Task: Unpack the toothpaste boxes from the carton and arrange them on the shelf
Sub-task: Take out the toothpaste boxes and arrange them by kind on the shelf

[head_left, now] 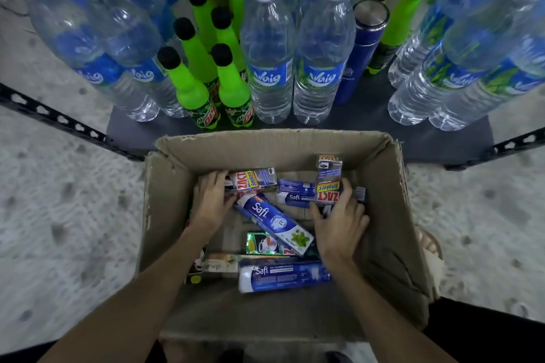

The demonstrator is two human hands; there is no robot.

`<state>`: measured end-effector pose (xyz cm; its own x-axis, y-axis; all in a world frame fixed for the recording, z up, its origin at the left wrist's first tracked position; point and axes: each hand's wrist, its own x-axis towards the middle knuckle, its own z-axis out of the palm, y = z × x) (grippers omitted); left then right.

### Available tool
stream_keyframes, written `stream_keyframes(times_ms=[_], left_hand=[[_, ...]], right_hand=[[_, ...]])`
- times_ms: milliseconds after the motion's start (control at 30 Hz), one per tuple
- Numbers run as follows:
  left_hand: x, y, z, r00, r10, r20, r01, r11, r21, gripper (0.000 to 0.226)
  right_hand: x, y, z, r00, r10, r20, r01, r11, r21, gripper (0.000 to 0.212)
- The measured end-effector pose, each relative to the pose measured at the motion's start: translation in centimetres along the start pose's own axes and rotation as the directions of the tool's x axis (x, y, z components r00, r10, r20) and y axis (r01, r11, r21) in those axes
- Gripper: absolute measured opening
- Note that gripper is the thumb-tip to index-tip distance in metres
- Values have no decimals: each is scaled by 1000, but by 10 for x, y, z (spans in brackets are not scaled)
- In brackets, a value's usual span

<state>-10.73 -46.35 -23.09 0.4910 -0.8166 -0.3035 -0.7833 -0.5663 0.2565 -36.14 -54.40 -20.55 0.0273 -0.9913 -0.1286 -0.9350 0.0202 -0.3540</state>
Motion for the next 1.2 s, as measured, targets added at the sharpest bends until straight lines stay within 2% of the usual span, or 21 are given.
stream_keyframes(times_ms=[100,233,367,567,667,767,967,1200], left_hand=[[8,0,0,1000,25,-19,-25,1000,8,55],[8,-4,-7,998,54,-45,-59,992,-114,50],[-2,-5,-23,984,122,-133,-147,970,-194,51],[-29,16,-71,928,242,-283,-295,942,-161,50],[-49,26,-97,914,247,-322,-311,936,-162,50],[-70,40,-123,894,235,-381,-328,923,-201,48],[-103,66,-200,826,268,-496,-401,898,-182,47],[-131,109,-325,691,333,-642,-523,843,-126,52]], right_hand=[[-1,3,2,1000,-9,-19,9,999,34,81],[-7,6,-3,997,-69,-36,73,989,126,78],[-8,2,-21,991,-127,-50,135,963,235,80],[-13,-3,-74,966,-236,-100,256,920,296,78],[-21,-8,-109,960,-226,-162,274,875,399,64],[-29,-9,-142,943,-249,-221,326,825,462,61],[-37,-22,-227,874,-327,-360,456,808,374,59],[-27,-46,-355,739,-462,-490,627,737,251,56]])
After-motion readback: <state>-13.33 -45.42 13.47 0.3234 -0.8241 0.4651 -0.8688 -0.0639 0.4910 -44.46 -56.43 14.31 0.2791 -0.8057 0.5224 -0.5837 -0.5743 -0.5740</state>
